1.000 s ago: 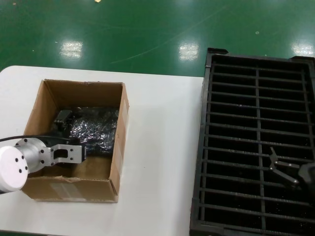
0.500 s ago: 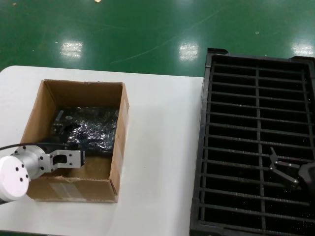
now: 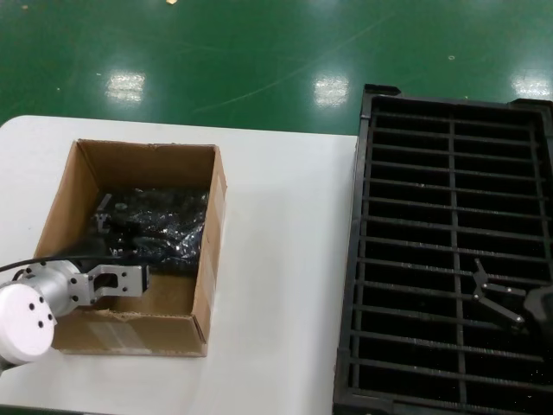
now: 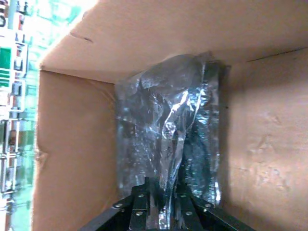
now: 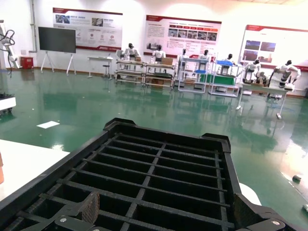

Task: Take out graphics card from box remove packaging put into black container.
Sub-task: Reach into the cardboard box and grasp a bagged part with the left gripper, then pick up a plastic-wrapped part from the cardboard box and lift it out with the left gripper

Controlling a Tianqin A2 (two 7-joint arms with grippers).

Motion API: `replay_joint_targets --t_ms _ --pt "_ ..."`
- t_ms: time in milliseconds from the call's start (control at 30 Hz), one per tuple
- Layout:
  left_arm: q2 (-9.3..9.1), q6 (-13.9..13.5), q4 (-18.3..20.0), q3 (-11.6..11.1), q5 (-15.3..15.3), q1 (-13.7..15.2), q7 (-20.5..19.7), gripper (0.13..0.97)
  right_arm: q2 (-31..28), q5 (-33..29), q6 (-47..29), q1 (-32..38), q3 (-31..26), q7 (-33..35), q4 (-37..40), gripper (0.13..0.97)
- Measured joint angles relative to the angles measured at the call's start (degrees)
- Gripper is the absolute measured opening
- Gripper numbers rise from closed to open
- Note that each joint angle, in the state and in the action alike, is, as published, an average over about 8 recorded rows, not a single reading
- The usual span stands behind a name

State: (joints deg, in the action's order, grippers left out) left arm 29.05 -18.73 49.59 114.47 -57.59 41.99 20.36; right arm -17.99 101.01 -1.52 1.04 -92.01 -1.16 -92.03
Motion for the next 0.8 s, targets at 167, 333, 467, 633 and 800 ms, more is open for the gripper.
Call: replay_joint_targets --t_ms 167,333,467,633,800 --pt "0.36 0.1 3.2 -2.0 2.2 -1.6 -0.9 0.22 0.0 0.0 0.0 0.0 0.0 0.0 0.0 0.966" --pt "0.8 -0.4 7.5 -4.8 5.2 -4.0 -2.4 0.175 0.0 0.0 0.0 0.0 0.0 0.0 0.0 0.966" --pt "1.08 -1.1 11.5 -7.3 7.3 -6.3 -3.6 0.155 0.0 0.0 0.0 0.0 0.0 0.0 0.0 0.966" --pt "1.57 -2.4 17.3 -10.7 9.2 -9.3 -5.3 0.14 0.0 0.0 0.0 0.0 0.0 0.0 0.0 0.966" --pt "1.59 -3.3 22.9 -14.9 11.6 -11.9 -6.7 0.14 0.0 0.0 0.0 0.0 0.0 0.0 0.0 0.966"
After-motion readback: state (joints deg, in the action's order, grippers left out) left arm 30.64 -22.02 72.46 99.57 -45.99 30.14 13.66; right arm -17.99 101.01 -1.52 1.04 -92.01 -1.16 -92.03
